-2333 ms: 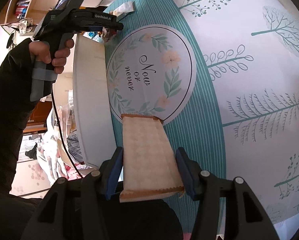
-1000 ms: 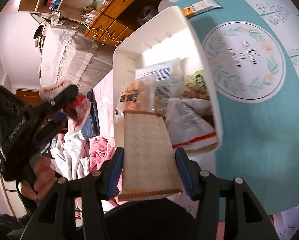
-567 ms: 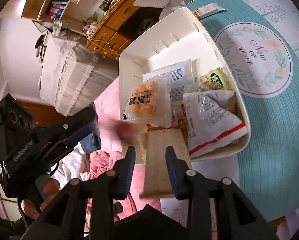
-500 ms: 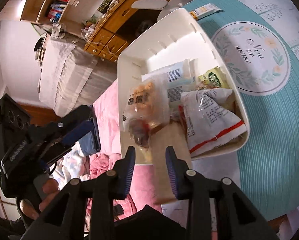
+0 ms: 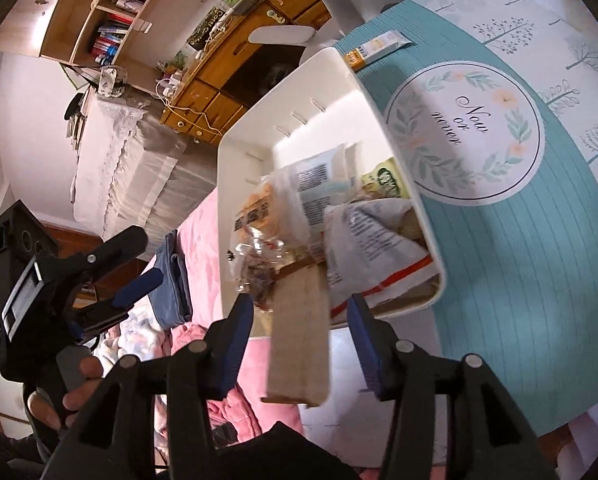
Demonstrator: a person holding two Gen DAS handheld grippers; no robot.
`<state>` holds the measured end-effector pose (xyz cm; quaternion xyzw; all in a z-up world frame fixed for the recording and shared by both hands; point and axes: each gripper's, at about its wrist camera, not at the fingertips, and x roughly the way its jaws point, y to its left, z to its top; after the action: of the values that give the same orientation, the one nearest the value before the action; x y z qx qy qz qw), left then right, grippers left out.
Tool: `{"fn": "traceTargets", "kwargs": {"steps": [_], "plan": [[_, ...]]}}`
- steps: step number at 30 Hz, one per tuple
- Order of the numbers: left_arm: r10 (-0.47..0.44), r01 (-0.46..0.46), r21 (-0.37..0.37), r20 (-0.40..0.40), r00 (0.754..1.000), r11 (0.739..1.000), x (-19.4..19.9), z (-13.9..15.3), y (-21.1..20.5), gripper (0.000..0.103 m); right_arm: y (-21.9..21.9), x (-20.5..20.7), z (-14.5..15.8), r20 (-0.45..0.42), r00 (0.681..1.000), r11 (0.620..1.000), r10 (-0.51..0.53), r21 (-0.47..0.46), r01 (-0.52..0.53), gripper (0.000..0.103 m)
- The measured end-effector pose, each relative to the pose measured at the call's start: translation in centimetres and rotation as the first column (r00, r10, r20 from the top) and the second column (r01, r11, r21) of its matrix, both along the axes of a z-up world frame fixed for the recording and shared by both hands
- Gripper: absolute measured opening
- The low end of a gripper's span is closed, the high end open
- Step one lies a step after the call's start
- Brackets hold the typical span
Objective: Organize snacks
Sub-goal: 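Carry the nut bag and brown packet over the white tray and open both grippers, then move the left gripper to the blue wrapped snack while the right moves to the OATS bar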
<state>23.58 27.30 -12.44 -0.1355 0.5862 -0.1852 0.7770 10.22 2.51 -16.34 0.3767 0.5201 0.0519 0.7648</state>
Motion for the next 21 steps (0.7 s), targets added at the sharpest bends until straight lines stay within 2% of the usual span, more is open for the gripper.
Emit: {"fn": "traceTargets", "kwargs": {"steps": [7,15,21], "plan": [[0.058,-0.057,0.012,-0.042,0.997,0.998,0.4,0.8,-3.9,0.088,-3.8,0.2,-0.6,-0.027,0.998,0.999,0.049,-0.006,-0.049,0.064],[0.108,-0.107,0.018,-0.089,0.99,0.994,2.7,2.1,-9.5,0.088,-9.5,1.8,-0.9,-0.014,0.993,0.992,0.119,-0.033,-0.119,0.064],[0.123,-0.118,0.049,-0.134,0.983,0.992,6.2,2.8,-13.1,0.087,-13.2,5.0,-0.8,0.03,0.985,0.98,0.169,-0.111,-0.165,0.064]]}}
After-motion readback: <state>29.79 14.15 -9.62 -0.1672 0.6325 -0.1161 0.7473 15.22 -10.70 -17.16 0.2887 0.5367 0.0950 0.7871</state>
